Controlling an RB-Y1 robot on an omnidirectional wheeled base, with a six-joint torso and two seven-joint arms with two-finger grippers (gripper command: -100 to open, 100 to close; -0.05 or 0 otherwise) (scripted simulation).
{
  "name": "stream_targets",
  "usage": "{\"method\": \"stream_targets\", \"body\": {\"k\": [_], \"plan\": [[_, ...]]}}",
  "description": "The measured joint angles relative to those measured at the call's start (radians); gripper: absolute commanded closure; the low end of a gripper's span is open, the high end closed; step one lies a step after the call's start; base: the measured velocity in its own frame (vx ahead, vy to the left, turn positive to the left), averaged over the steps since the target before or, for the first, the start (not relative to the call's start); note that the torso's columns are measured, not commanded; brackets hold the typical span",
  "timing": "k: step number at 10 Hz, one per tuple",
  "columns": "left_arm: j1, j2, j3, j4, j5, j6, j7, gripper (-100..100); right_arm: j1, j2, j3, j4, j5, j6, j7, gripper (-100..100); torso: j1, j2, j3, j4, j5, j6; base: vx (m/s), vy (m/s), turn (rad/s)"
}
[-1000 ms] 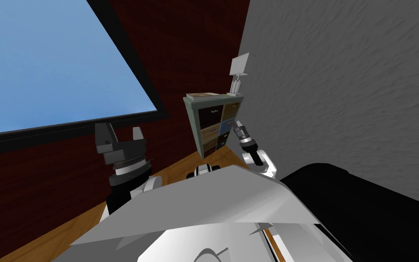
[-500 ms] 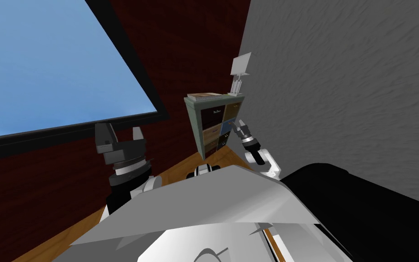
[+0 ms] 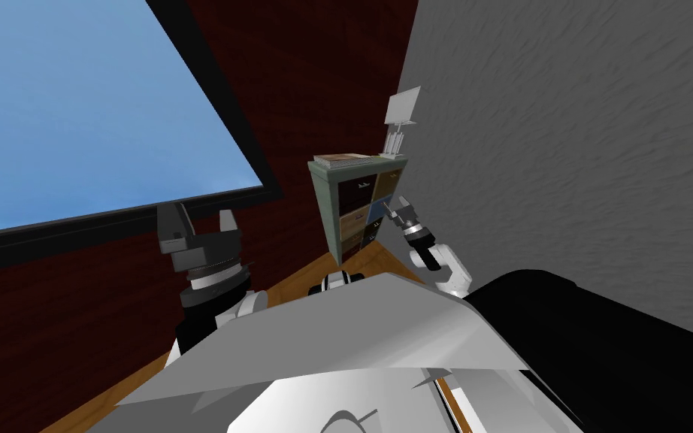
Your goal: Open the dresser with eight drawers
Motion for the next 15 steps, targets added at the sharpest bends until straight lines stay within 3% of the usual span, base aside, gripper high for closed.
{"method": "stream_targets", "body": {"k": [9,15], "plan": [[0.000,0.000,0.000,0.000,0.000,0.000,0.000,0,-0.022,-0.076,-0.079,0.047,0.200,0.006,0.231,-100,0.001,-0.001,0.000,0.000,0.000,0.000,0.058,0.086,-0.001],[0.000,0.000,0.000,0.000,0.000,0.000,0.000,0,-0.042,-0.135,-0.123,0.086,0.298,0.004,0.376,-100,0.000,0.000,0.000,0.000,0.000,0.000,0.056,0.068,0.017]]}}
